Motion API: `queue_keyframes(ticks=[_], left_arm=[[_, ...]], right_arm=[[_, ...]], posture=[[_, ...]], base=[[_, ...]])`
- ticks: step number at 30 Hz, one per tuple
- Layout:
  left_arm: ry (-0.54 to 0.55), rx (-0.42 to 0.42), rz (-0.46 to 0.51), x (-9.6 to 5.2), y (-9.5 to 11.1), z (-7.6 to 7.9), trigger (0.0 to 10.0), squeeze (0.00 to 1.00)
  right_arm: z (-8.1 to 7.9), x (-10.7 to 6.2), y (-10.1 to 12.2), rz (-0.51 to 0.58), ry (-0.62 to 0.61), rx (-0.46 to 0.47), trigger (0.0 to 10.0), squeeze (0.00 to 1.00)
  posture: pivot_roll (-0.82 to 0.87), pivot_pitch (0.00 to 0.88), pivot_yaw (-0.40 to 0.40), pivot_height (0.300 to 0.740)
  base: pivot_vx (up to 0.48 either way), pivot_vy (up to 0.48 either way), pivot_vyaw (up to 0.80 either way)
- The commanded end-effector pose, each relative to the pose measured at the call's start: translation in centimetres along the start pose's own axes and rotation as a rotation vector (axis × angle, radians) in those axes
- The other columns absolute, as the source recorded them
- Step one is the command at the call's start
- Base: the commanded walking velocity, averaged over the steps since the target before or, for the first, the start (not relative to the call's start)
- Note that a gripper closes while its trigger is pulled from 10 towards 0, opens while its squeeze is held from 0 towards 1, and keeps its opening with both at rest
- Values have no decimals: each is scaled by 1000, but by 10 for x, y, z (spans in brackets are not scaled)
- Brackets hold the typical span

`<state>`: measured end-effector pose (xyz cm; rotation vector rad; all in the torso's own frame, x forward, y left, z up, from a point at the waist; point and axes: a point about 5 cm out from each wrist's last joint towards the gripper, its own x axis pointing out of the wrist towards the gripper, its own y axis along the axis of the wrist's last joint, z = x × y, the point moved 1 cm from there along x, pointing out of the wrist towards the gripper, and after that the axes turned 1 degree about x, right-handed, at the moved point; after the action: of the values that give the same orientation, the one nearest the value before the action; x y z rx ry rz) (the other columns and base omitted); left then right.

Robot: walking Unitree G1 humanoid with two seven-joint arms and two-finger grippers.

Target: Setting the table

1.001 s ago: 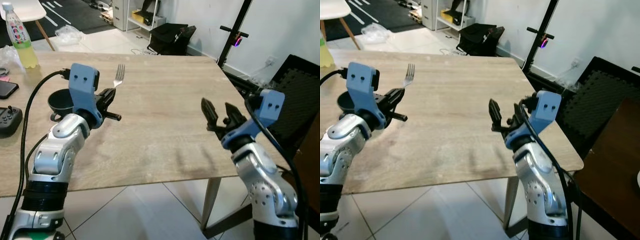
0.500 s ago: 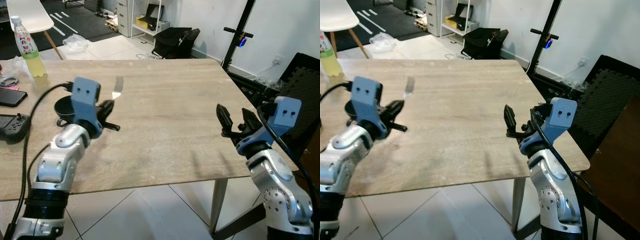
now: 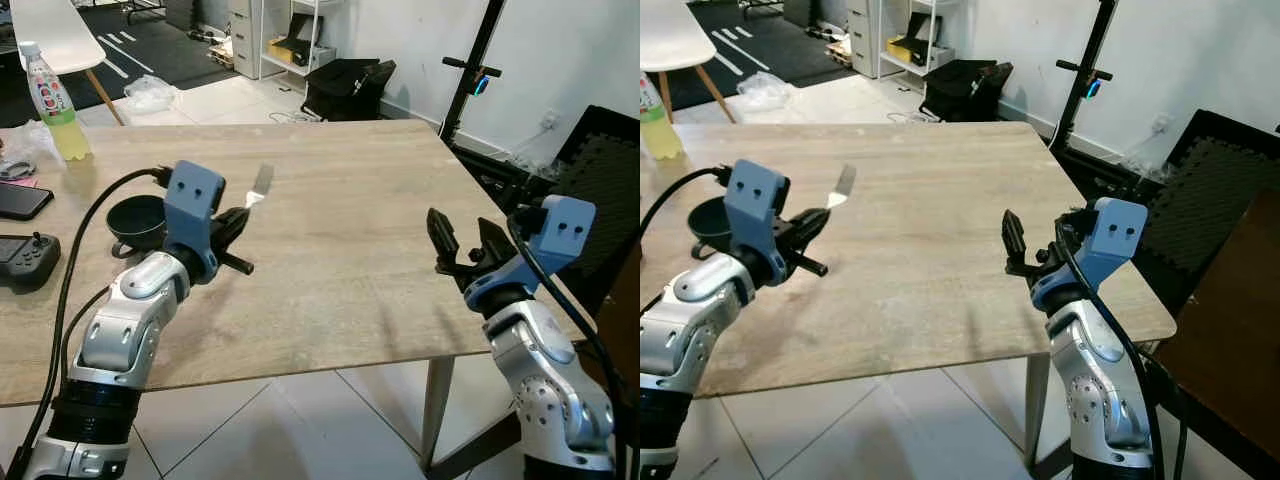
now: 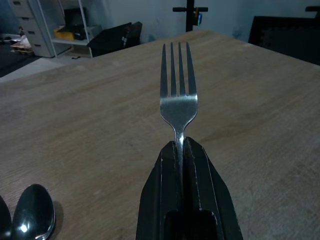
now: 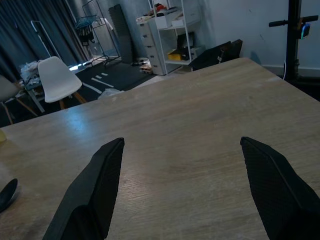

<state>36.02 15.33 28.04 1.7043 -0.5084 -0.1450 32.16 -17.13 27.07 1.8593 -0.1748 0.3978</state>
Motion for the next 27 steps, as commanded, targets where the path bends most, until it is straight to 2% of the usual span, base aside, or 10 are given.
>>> queue_keyframes(ticks=[1,10,27], left_arm=[[7,-9,1,1,1,-2,10000,0],[31,-20,-5,1,-1,-7,10000,0],[77,-50,-17,12,-8,-8,10000,0]], right_arm=[[0,-2,-3,0,-14,5,10000,0],[-2,-3,-7,3,-34,2,10000,0],[11,0,-2,46,-134,-4,10000,0]], posture=[[89,105,26,740],[87,108,33,740],[64,105,36,740]], base=[[0,0,0],[0,0,0],[0,0,0]])
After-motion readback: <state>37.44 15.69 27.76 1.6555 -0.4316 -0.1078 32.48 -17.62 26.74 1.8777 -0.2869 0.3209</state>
